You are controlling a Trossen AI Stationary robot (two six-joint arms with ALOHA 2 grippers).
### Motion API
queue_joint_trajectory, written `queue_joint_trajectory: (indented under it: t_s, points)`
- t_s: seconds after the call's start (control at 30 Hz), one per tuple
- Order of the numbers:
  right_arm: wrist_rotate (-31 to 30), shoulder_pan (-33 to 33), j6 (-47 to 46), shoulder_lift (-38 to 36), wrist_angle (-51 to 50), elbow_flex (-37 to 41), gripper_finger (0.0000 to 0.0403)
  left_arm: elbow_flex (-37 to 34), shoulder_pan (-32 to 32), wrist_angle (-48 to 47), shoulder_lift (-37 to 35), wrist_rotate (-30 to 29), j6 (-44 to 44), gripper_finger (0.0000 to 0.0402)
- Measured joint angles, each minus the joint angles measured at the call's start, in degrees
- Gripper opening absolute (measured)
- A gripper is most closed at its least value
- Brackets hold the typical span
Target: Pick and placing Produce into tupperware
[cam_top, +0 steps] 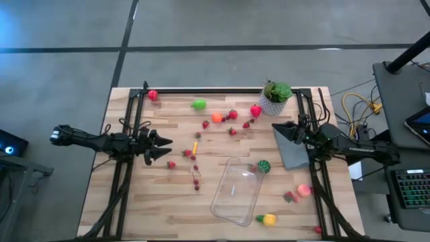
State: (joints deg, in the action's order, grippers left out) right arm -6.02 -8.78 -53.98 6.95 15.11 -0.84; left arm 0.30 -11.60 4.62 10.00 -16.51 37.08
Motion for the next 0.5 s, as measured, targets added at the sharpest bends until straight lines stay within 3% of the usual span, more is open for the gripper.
queue_joint_trajectory:
  t_s: [0.5]
  points:
    - [0.0,0.0,0.0,0.0,0.0,0.0,0.0305,0.0,0.0,0.0,0.0,0.0,0.0,0.0267]
